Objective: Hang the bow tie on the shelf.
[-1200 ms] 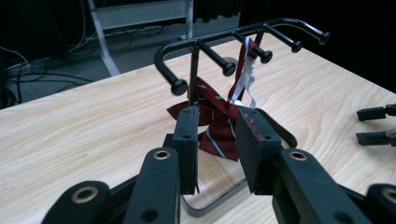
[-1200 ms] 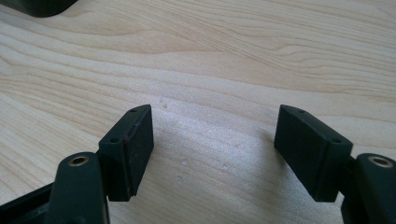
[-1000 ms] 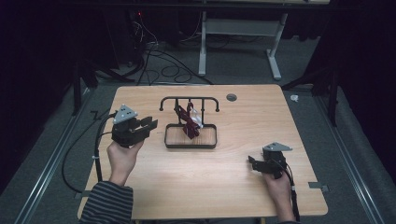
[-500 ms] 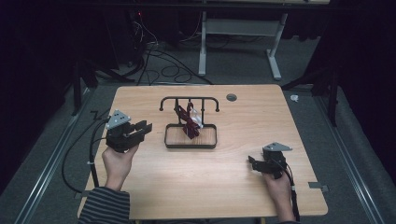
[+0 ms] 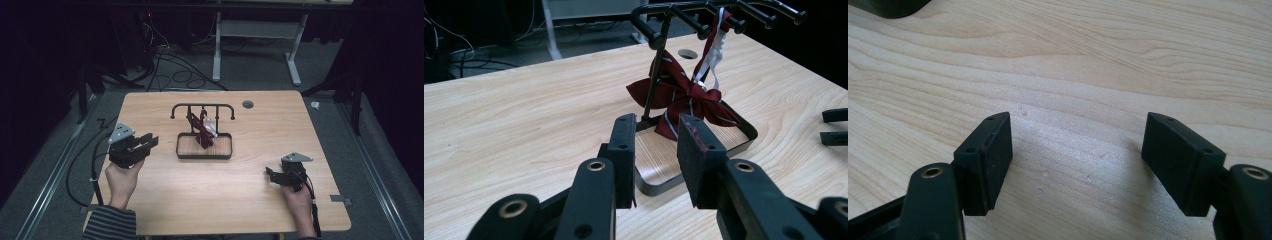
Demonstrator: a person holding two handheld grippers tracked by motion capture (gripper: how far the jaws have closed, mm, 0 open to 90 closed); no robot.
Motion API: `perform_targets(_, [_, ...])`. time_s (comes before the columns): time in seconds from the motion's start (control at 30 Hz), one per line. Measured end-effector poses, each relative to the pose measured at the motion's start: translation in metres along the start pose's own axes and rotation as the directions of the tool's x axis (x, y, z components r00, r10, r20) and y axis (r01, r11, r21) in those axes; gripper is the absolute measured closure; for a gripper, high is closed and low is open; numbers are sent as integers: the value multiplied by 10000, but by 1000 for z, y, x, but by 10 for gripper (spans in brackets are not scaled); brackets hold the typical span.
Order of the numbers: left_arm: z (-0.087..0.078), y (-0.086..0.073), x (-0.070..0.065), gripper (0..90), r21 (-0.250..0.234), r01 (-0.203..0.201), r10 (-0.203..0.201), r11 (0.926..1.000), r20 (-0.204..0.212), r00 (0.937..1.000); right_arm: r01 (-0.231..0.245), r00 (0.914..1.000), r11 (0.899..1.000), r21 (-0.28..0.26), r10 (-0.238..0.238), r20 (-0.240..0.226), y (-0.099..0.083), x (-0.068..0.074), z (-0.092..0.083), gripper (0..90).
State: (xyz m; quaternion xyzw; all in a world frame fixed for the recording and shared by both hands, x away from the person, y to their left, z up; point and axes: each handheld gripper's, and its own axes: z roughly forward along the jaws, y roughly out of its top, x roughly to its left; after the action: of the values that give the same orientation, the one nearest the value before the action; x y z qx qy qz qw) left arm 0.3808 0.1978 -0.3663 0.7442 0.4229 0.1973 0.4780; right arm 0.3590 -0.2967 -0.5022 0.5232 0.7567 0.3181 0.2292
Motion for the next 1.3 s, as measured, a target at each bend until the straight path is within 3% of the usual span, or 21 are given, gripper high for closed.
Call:
perform_targets(0.57, [-2,-14,1,695,138,172,-171,9998,-39,9998,0,10000,10000,0,0,-1,0,0,0,296])
perform_targets(1.3, [-6,-39,7,695,238,713,-710,9972,-130,9974,-6,10000,10000,2,6,-5,0,0,0,296])
